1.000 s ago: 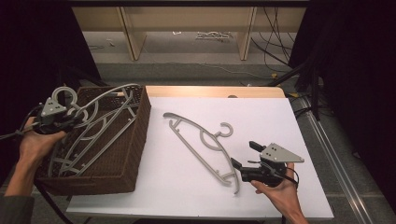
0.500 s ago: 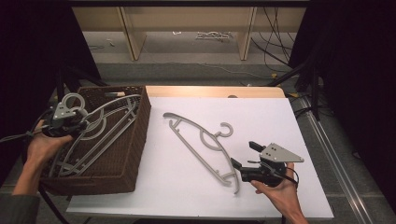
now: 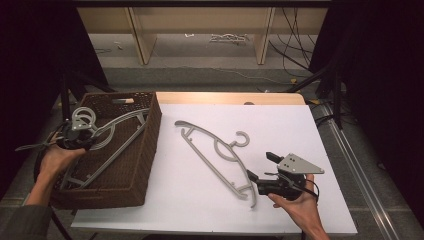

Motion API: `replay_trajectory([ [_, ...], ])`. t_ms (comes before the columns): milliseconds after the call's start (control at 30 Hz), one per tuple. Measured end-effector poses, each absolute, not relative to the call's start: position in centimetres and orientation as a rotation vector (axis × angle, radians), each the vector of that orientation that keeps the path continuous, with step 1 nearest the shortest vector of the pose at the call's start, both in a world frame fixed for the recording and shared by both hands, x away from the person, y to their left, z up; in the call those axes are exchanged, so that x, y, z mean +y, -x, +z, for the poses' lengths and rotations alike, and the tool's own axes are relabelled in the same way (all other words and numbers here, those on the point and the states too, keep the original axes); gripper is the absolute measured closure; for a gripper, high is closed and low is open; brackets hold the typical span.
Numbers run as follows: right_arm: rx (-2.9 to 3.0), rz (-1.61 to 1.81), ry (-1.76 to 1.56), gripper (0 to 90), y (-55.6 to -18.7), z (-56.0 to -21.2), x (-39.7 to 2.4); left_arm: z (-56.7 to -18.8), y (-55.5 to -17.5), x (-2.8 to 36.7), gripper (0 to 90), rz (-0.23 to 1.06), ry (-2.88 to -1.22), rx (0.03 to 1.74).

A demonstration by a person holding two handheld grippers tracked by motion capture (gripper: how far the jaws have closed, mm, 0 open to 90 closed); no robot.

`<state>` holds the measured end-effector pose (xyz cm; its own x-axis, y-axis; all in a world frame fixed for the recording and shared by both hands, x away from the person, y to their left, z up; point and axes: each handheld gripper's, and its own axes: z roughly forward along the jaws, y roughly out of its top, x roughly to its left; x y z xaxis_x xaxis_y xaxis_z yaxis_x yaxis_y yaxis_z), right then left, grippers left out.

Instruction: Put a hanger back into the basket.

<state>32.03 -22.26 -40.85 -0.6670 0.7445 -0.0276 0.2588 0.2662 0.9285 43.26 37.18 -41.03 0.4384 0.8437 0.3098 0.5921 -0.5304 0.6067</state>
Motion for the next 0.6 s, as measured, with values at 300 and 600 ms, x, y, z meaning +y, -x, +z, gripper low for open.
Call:
replay_trajectory([
  [300,2.079,1.389,-0.904,16.6,-32.0,-40.9,-22.3,-41.6,-43.7,37.6,77.1,0.859,-2.320,1.250],
  [600,2.079,1.387,-0.906,16.7,-32.0,-40.9,-22.3,-39.2,-42.7,38.0,50.8,0.907,-2.101,1.312],
])
